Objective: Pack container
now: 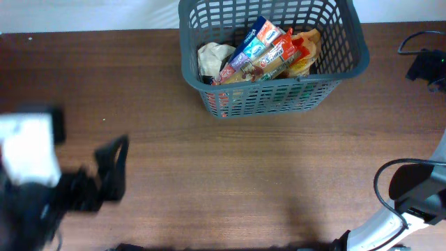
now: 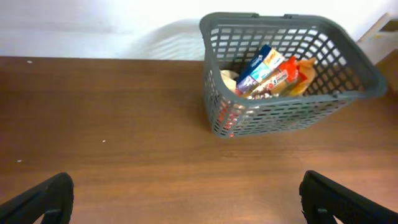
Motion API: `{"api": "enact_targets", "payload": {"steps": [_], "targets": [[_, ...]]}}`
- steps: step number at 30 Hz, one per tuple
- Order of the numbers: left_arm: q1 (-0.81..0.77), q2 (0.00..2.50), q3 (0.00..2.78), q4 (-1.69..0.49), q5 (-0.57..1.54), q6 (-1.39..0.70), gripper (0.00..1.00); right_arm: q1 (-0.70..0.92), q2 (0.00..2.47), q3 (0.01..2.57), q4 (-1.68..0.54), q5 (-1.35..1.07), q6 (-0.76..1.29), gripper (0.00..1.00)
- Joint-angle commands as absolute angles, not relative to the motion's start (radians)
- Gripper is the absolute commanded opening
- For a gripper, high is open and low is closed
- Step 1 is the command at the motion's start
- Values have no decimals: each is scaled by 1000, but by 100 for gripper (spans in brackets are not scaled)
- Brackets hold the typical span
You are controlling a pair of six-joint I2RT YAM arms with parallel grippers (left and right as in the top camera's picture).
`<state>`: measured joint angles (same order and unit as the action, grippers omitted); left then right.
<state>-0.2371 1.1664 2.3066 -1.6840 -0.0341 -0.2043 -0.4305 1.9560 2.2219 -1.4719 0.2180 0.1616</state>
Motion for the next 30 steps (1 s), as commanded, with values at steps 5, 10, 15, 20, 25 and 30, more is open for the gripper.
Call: {"api": "enact_targets", "payload": {"steps": [5, 10, 15, 20, 25, 30], "targets": [[-237, 935, 2123, -1687, -25, -325, 99, -432, 1953, 2216, -1471, 220, 174, 99], [-237, 857, 2108, -1687, -7, -324, 99, -432, 1953, 2216, -1471, 220, 174, 99], [-237, 824, 2108, -1687, -4, -321, 99, -432, 1953, 2216, -1471, 220, 174, 99], [-237, 823, 2088, -1687, -3, -278, 99, -432, 1953, 2216, -1471, 220, 174, 99], [-237, 823, 2016, -1687, 4, -237, 99, -432, 1953, 2216, -1471, 220, 174, 99], [-237, 821, 1932, -1659, 15, -178, 99, -432, 1953, 2216, -1471, 220, 174, 99]]}}
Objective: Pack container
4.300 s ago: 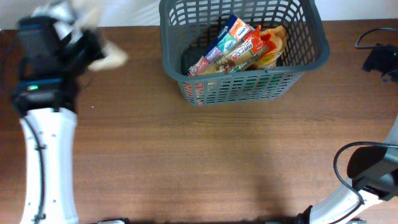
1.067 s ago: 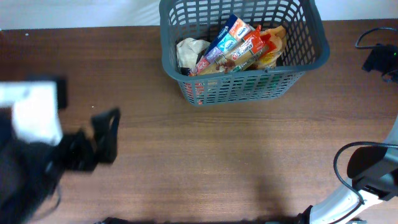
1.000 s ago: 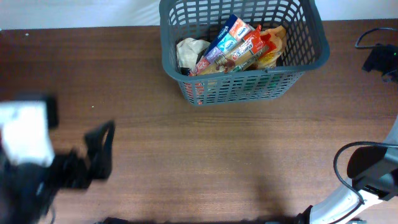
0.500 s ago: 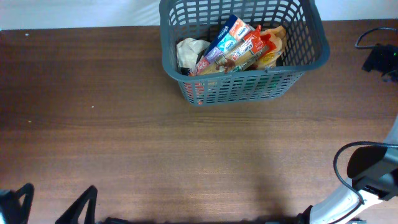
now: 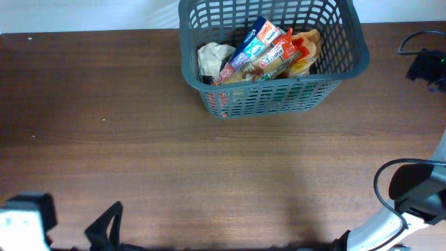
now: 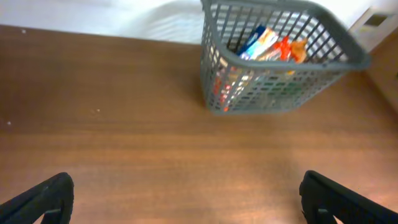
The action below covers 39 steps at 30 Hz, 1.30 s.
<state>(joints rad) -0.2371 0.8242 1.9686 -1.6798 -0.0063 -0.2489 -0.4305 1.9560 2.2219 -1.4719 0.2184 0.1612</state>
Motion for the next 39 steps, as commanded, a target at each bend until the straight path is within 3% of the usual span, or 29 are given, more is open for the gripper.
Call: {"api": "enact_targets", "payload": {"steps": [1, 7, 21, 39], "targets": [[-237, 818, 1915, -1636, 30, -140, 99, -432, 1953, 2216, -1471, 220, 174, 99], [-215, 754, 1775, -1396, 142, 87, 99, -432, 1953, 2216, -1471, 220, 174, 99], [-101, 378, 1108, -835, 182, 107, 99, -432, 1953, 2216, -1471, 220, 174, 99], [-28, 100, 484, -259, 278, 188, 99, -432, 1953, 2216, -1471, 220, 174, 99]]}}
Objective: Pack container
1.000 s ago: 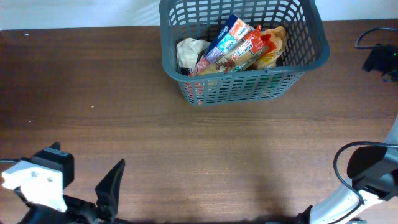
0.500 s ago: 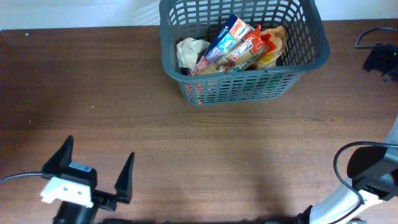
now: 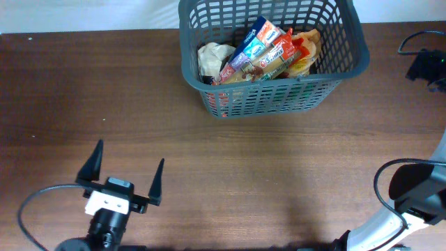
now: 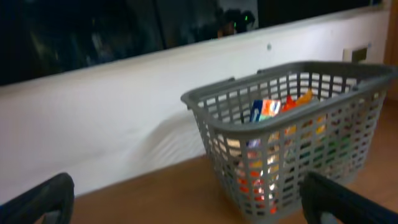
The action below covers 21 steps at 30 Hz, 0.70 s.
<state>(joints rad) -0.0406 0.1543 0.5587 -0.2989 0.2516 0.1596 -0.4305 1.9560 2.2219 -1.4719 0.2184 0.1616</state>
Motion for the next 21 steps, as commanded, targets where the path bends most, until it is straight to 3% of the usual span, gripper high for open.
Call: {"api": "enact_targets", "payload": {"steps": [1, 21], "targets": [[-23, 81, 453, -239, 278, 188, 99, -432, 1953, 2216, -1471, 220, 174, 99], [55, 5, 176, -4, 293, 219, 99, -432, 1953, 2216, -1471, 220, 174, 99]]}}
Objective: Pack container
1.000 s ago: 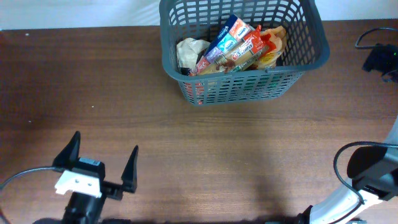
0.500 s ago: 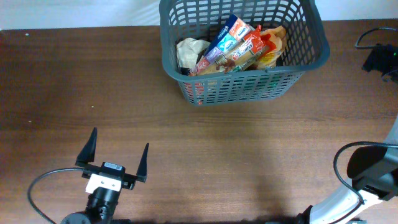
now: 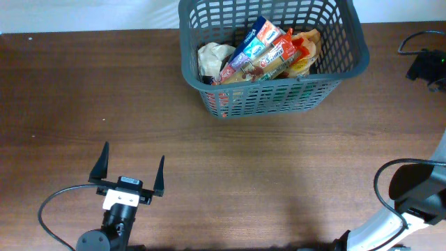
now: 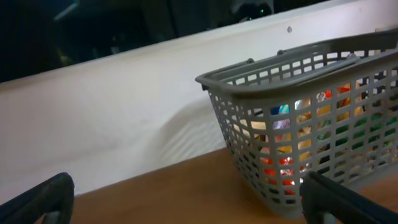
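A grey plastic basket stands at the back of the brown table, right of centre. Inside lie several snack packets and a white crumpled item. My left gripper sits low at the front left, far from the basket, pointing toward it, open and empty. The left wrist view shows the basket from the side, with coloured packets visible through its mesh, and my two dark fingertips wide apart at the bottom corners. The right gripper is out of view.
A black device with a cable lies at the right edge. Part of the right arm and a looped black cable sit at the front right corner. A white wall runs behind the table.
My left gripper has shifted slightly on the front left of the table and stays open. In the wrist view the basket now sits further right and looks larger.
My left arm was raised at the left edge, looking down on the basket. Then it was at the front left corner. After that it was low at the front left, facing the basket level, where it remains, open and empty.
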Motion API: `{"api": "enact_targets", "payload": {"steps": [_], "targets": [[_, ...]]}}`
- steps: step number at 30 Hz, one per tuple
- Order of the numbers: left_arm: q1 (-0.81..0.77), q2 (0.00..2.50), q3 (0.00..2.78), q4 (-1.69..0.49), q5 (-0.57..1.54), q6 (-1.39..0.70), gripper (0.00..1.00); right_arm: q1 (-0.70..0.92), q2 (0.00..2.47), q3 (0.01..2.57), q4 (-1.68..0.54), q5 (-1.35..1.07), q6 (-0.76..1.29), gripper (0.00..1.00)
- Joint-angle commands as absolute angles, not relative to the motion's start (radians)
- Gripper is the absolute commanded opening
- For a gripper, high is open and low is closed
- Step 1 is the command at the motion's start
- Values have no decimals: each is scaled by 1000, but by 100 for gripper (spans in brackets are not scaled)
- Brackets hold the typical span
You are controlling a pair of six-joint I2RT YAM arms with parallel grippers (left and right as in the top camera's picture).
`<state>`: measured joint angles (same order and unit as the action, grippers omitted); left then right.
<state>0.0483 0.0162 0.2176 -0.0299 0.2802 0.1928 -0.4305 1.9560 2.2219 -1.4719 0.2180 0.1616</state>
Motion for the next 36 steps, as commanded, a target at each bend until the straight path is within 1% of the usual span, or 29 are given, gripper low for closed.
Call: {"api": "enact_targets", "payload": {"steps": [1, 4, 13, 19, 29, 32, 36], "targets": [[55, 5, 160, 21, 293, 218, 99, -432, 1953, 2216, -1471, 220, 174, 99], [55, 5, 104, 110, 293, 218, 99, -432, 1953, 2216, -1471, 220, 174, 99], [55, 5, 13, 212, 292, 219, 99, -432, 1953, 2216, -1471, 220, 174, 99], [55, 5, 8, 185, 262, 223, 99, -432, 1953, 2216, -1471, 220, 174, 99], [55, 5, 8, -61, 235, 223, 99, -432, 1953, 2216, -1471, 220, 174, 99], [54, 5, 8, -62, 197, 221, 99, -432, 1953, 2216, -1471, 220, 174, 99], [54, 5, 8, -75, 66, 86, 99, -432, 1953, 2216, -1471, 220, 174, 99]]}}
